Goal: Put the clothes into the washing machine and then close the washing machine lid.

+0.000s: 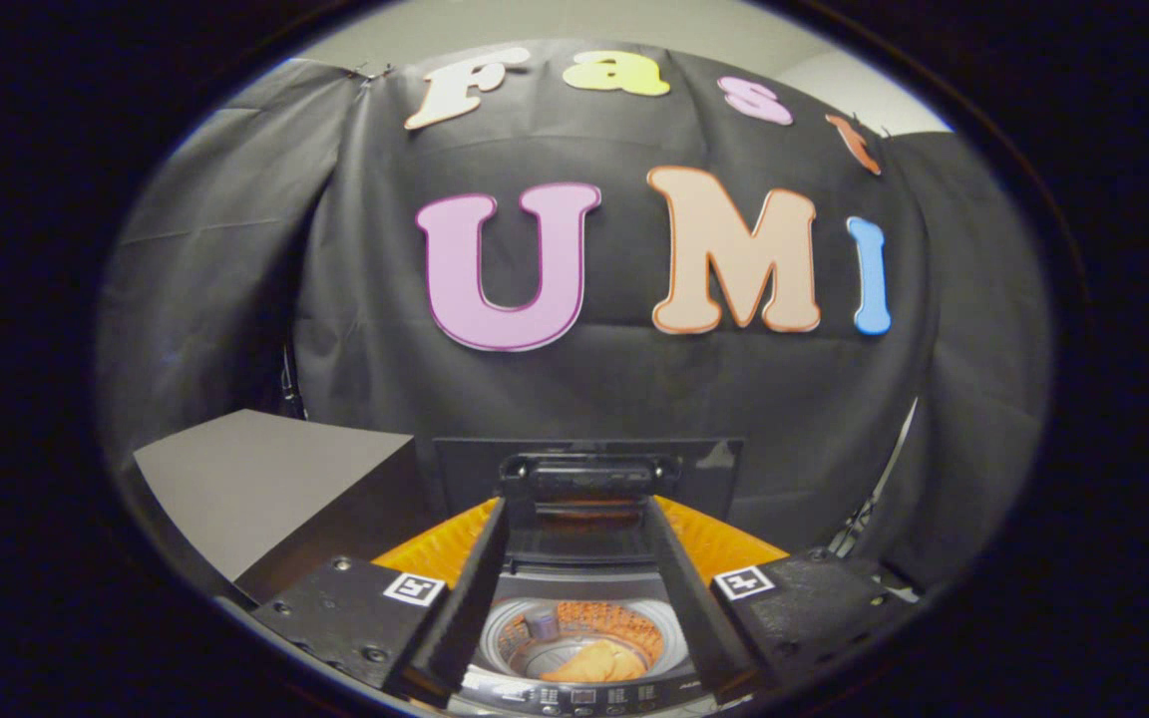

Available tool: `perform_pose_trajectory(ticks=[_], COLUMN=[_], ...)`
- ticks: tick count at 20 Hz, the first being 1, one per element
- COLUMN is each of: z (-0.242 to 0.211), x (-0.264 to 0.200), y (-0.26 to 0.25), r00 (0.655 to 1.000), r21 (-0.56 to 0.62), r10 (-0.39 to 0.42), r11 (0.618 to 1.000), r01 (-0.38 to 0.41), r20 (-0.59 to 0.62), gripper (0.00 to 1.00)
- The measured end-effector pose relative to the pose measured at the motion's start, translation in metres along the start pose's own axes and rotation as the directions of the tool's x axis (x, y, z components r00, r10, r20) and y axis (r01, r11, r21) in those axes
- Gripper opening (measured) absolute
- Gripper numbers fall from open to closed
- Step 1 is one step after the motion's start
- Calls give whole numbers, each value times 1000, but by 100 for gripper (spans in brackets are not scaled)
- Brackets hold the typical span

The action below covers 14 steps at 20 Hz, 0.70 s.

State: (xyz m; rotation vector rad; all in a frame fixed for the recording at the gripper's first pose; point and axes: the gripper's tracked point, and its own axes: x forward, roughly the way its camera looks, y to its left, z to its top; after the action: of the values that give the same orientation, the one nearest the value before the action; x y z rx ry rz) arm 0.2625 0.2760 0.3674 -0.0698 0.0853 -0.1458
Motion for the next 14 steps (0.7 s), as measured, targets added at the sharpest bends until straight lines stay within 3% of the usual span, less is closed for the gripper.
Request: perform_pose_trajectory(ticks=[1,5,14], z=[5,16,9], x=[-4,-28,-83], y=[-2,-9,-35], r00=[1000,995,988], r21=[-13,-61,-103], r10=[-9,-21,-20], r11=[1000,998,994], r01=[9,27,36], r20=[25,94,153], gripper=[88,92,95])
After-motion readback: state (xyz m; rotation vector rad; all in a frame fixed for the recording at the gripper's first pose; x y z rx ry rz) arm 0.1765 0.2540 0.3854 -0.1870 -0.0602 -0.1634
